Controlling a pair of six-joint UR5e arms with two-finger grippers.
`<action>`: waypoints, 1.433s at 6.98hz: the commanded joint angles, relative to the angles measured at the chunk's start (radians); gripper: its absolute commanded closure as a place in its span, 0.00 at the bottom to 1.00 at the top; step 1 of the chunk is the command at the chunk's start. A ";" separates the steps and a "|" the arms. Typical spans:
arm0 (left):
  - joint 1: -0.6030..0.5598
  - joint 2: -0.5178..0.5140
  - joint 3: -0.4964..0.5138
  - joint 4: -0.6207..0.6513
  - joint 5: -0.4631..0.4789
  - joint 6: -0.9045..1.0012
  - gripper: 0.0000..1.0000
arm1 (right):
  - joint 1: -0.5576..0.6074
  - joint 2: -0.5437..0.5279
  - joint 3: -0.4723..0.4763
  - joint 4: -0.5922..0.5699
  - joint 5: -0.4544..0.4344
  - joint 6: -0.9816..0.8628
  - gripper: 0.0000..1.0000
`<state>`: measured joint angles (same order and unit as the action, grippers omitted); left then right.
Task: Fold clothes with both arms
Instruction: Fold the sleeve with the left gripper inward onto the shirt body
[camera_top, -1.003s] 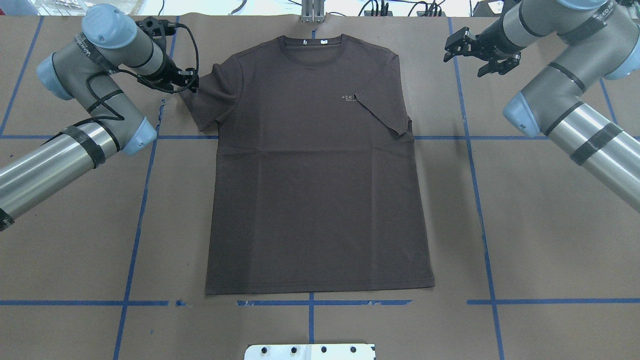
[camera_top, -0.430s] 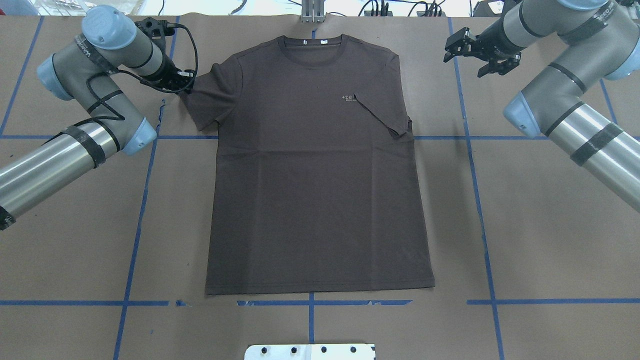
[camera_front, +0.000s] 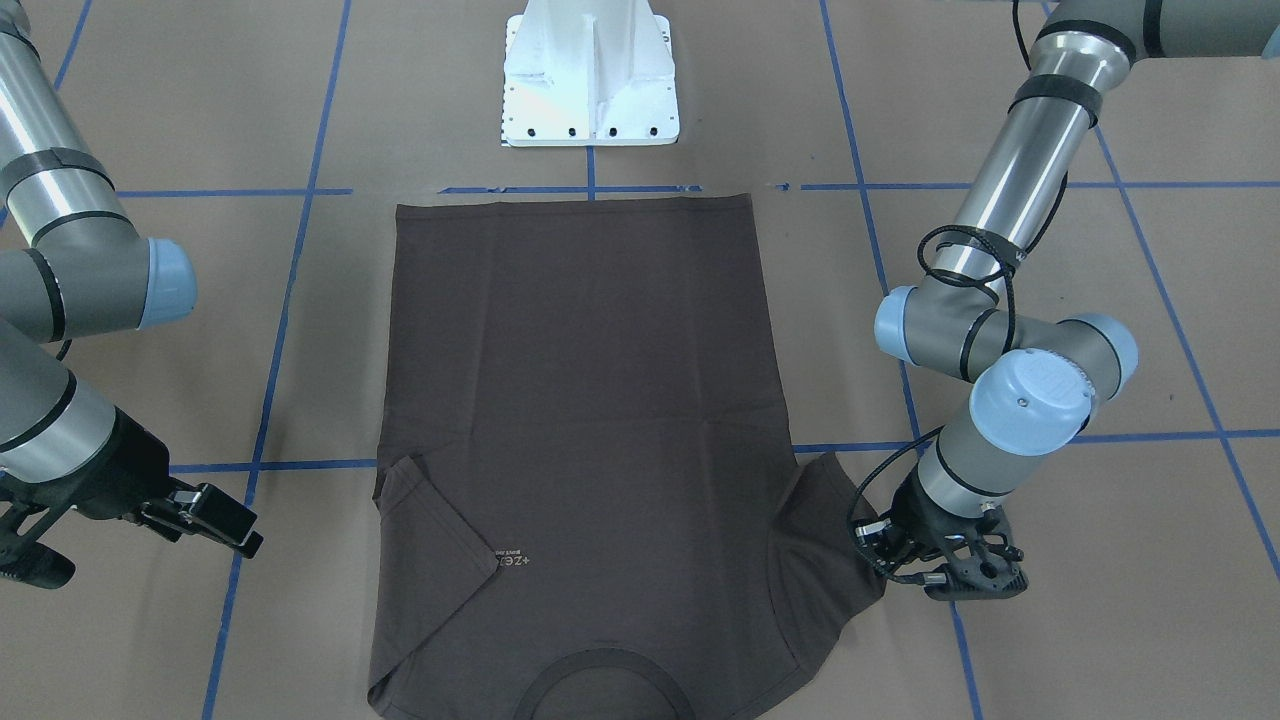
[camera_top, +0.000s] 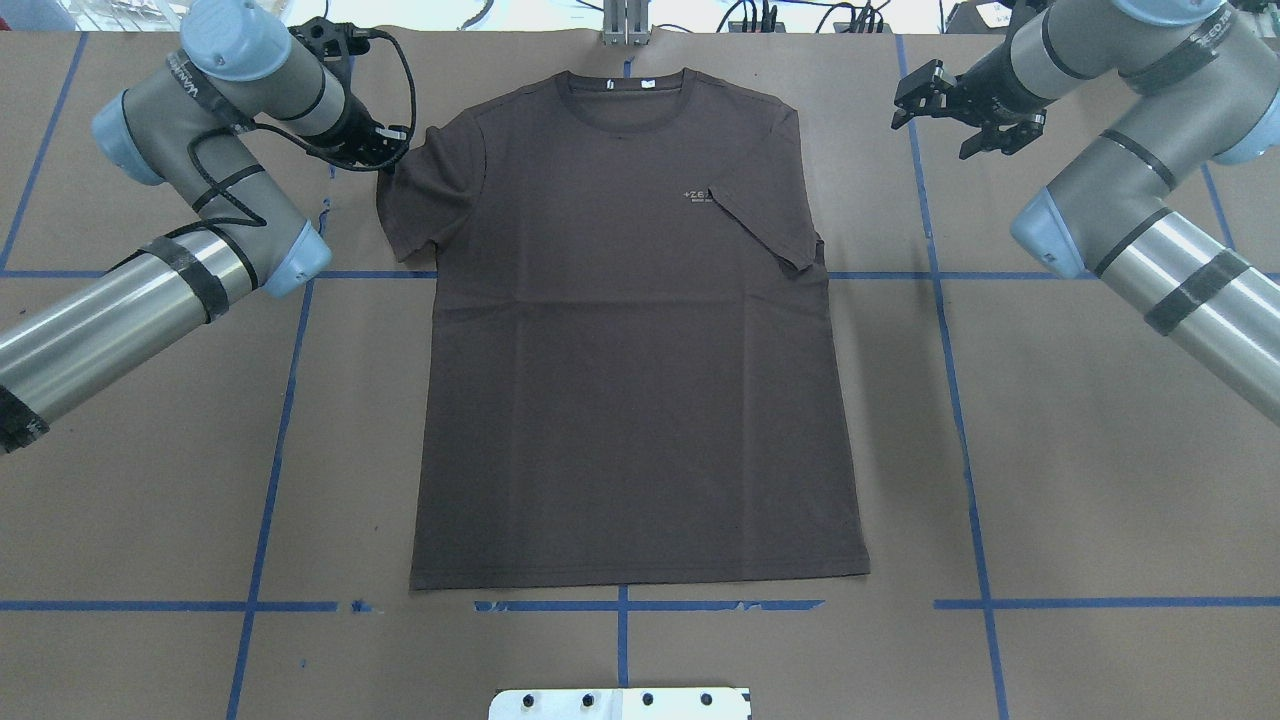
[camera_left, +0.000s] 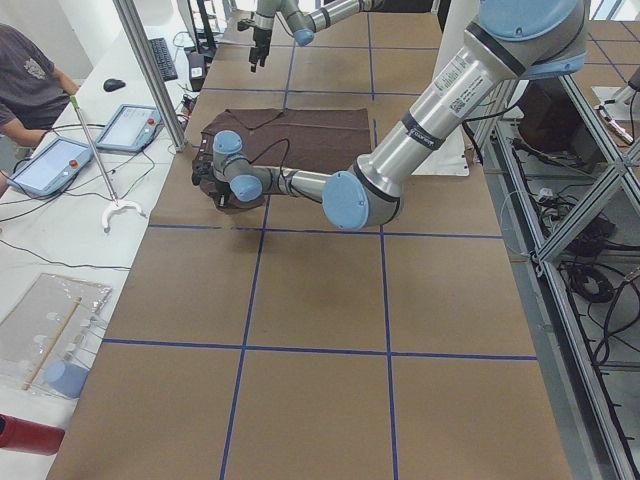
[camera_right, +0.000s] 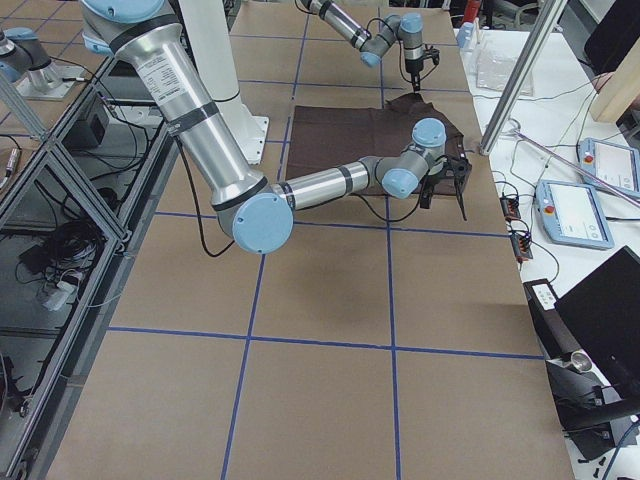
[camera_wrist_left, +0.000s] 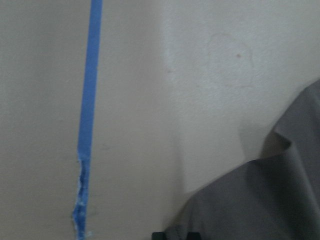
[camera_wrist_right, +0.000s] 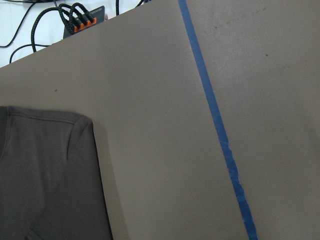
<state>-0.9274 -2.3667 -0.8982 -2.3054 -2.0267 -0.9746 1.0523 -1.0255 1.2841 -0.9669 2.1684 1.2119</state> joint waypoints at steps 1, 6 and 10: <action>0.001 -0.031 -0.077 0.045 -0.061 -0.067 1.00 | -0.001 -0.008 0.001 0.001 -0.002 0.000 0.00; 0.105 -0.163 0.024 0.043 0.081 -0.260 0.94 | -0.026 -0.007 -0.002 0.004 -0.013 0.003 0.00; 0.117 0.053 -0.440 0.055 0.077 -0.375 0.01 | -0.120 -0.078 0.160 -0.009 -0.050 0.154 0.00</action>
<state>-0.8143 -2.4095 -1.1662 -2.2567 -1.9493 -1.3364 0.9907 -1.0581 1.3606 -0.9727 2.1486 1.2793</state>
